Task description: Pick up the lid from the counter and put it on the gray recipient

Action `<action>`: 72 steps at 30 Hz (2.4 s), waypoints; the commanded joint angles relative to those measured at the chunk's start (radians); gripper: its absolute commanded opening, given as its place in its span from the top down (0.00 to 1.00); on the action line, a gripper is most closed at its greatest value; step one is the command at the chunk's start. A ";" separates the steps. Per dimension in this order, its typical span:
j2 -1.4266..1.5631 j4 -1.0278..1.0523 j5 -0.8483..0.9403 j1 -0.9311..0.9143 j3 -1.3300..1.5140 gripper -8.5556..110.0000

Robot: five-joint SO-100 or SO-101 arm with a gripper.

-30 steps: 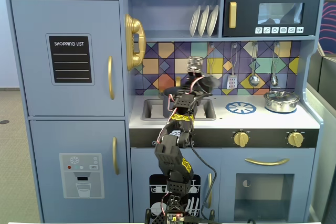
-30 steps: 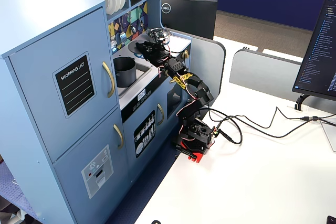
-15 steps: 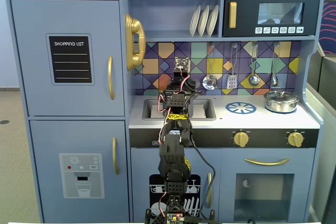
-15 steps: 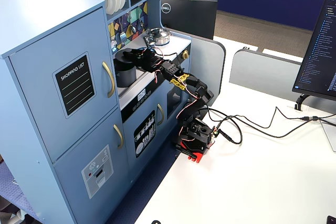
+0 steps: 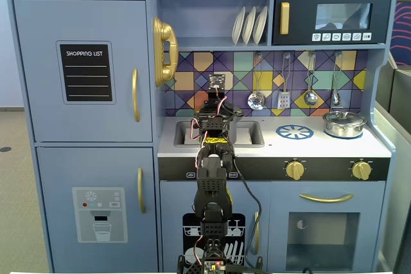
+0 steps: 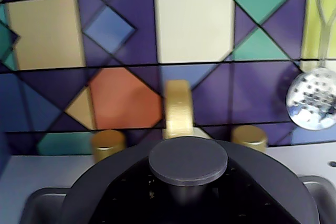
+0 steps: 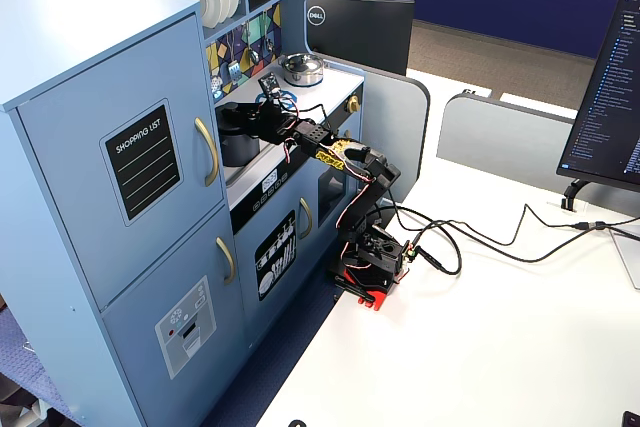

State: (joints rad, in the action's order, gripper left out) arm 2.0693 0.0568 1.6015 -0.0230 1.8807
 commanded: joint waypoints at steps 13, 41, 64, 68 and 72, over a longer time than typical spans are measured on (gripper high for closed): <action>0.046 -0.067 0.052 0.003 0.060 0.93; 0.167 0.261 0.061 0.008 -0.051 0.75; 1.083 1.198 0.028 0.012 0.782 0.93; 1.108 1.335 0.046 0.043 0.956 0.93; 1.108 1.390 0.018 0.012 1.081 0.92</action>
State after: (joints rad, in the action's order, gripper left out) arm 3.1661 1.3760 1.6337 0.0123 2.9069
